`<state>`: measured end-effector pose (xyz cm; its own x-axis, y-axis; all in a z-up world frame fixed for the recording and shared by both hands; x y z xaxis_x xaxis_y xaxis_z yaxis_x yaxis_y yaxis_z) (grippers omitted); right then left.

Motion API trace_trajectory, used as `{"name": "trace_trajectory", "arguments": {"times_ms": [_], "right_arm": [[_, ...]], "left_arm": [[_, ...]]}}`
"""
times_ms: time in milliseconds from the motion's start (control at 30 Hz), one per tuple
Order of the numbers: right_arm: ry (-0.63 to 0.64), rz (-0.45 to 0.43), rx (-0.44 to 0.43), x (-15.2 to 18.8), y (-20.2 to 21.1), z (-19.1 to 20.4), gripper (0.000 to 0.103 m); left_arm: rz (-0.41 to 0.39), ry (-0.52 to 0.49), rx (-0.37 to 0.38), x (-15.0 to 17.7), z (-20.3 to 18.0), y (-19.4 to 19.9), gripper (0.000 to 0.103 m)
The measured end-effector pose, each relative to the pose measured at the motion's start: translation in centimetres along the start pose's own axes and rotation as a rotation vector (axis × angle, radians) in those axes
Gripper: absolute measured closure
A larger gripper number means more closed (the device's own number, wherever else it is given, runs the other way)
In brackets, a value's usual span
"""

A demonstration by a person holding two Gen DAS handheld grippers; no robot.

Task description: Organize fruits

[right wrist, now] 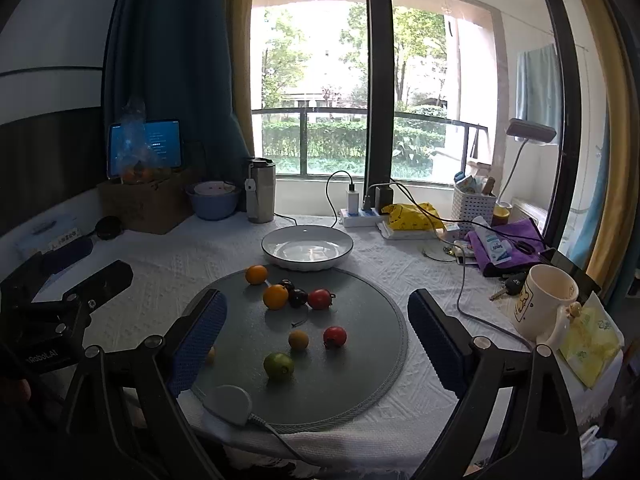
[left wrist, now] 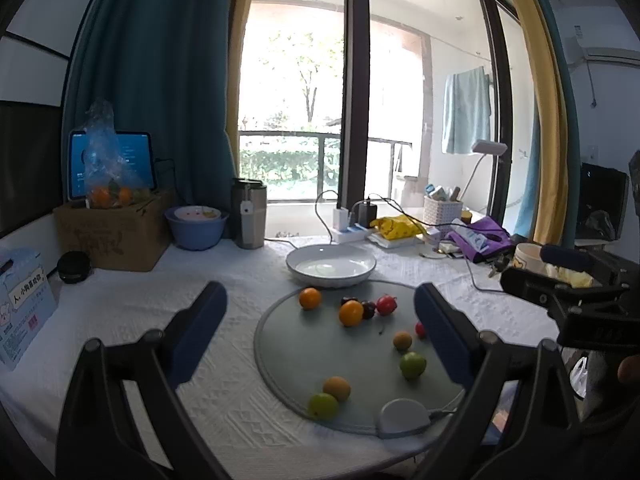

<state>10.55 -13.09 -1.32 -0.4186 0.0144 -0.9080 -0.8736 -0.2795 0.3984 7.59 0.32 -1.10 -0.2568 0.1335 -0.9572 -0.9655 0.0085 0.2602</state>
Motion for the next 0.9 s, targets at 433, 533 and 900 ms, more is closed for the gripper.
{"name": "trace_trajectory", "arguments": {"times_ms": [433,533,900], "right_arm": [[-0.005,-0.003,0.001,-0.11,0.02,-0.16,0.009],[-0.005,-0.003,0.0,-0.12,0.03,-0.14,0.009],[-0.006,-0.001,-0.001,-0.15,-0.04,-0.05,0.009]], "left_arm": [[0.002,-0.004,0.006,-0.1,-0.21,-0.03,0.007],[0.002,-0.005,0.006,-0.09,-0.21,-0.05,0.007],[-0.001,-0.008,0.017,-0.06,-0.26,-0.26,0.007]]}}
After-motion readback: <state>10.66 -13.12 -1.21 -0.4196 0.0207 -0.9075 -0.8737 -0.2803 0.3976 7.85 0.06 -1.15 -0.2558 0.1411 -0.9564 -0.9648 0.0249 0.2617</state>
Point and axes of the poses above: each gripper's, at about its wrist camera, not at the fingertips, and y roughly against the way its jaws point, z to its left, x to its underside, the point moved 9 cm from there along -y, roughly the way its jaws point, and after that the axes turned 11 degrees about -y, right-handed, at the moved point
